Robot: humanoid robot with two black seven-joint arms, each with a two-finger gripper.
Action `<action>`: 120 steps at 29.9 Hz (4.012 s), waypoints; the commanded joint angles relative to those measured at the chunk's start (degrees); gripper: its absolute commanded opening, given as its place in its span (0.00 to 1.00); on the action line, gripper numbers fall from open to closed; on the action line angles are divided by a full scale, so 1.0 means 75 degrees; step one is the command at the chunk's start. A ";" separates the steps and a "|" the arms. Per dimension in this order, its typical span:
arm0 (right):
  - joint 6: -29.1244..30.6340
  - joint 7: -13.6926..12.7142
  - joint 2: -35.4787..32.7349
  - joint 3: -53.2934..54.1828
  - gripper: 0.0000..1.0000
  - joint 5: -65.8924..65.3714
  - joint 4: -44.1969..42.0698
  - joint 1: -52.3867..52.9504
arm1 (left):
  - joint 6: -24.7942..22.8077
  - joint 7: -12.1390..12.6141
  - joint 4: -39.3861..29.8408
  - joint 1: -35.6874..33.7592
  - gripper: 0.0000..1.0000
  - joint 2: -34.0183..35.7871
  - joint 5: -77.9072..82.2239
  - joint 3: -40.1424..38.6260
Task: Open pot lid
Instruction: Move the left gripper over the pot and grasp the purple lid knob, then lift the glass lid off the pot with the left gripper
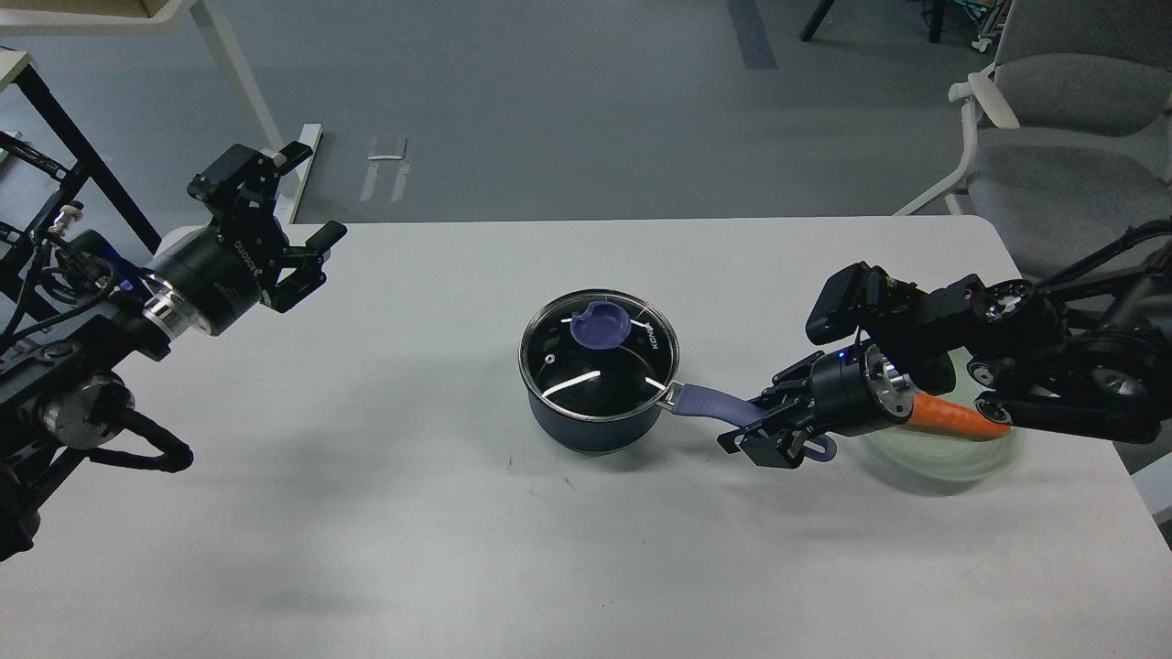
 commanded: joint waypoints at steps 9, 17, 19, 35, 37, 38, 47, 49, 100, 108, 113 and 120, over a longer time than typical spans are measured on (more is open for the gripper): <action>0.0000 0.0000 0.0001 0.0001 0.40 -0.0010 0.0001 0.0042 | -0.0024 -0.0158 -0.0143 -0.0590 0.99 -0.0018 0.2012 0.0457; 0.0000 0.0000 0.0001 0.0001 0.34 -0.0010 0.0001 0.0042 | 0.0070 -0.0942 -0.0892 -0.1374 0.99 -0.0462 0.6052 0.0481; 0.0000 0.0000 0.0001 0.0001 0.34 -0.0010 0.0001 0.0042 | 0.0093 -0.1161 -0.1092 -0.1515 0.99 -0.0603 0.7072 0.0492; 0.0000 0.0000 -0.0011 -0.0011 0.34 0.0001 0.0012 0.0042 | 0.2976 -0.1161 -0.0122 -0.3766 0.99 -0.1740 1.1354 0.4418; 0.0000 0.0000 0.0001 0.0000 0.34 0.0001 0.0001 0.0042 | 0.2988 -0.1161 0.0206 -0.3812 0.99 -0.1950 1.1507 0.4441; 0.0000 0.0000 -0.0011 0.0001 0.34 0.0001 0.0001 0.0042 | 0.2976 -0.1161 0.0347 -0.3848 0.99 -0.2056 1.1530 0.4465; 0.0000 0.0000 -0.0035 0.0001 0.35 0.0013 0.0001 0.0030 | 0.2964 -0.1161 0.0864 -0.3789 0.99 -0.2432 1.1519 0.4652; 0.0000 0.0000 -0.0023 0.0001 0.35 0.0013 0.0012 0.0030 | 0.2941 -0.1161 0.0946 -0.3778 0.99 -0.2455 1.1507 0.4711; -0.0011 0.0000 -0.0081 0.0001 0.36 0.0048 0.0036 -0.0005 | 0.3304 -0.1161 0.1323 -0.3953 0.33 -0.2434 1.1402 0.4887; -0.0011 0.0000 -0.0093 0.0001 0.36 0.0048 0.0036 -0.0005 | 0.3398 -0.1161 -0.0131 -0.3942 0.34 -0.0559 1.1132 0.4899; -0.0011 0.0000 -0.0093 0.0001 0.36 0.0048 0.0036 -0.0005 | 0.3573 -0.1161 -0.0554 -0.3673 0.34 0.0484 1.1039 0.4922; -0.0011 0.0000 -0.0117 0.0001 0.36 0.0048 0.0048 -0.0005 | 0.4662 -0.1161 -0.0484 -0.2514 0.35 0.1469 1.1015 0.4934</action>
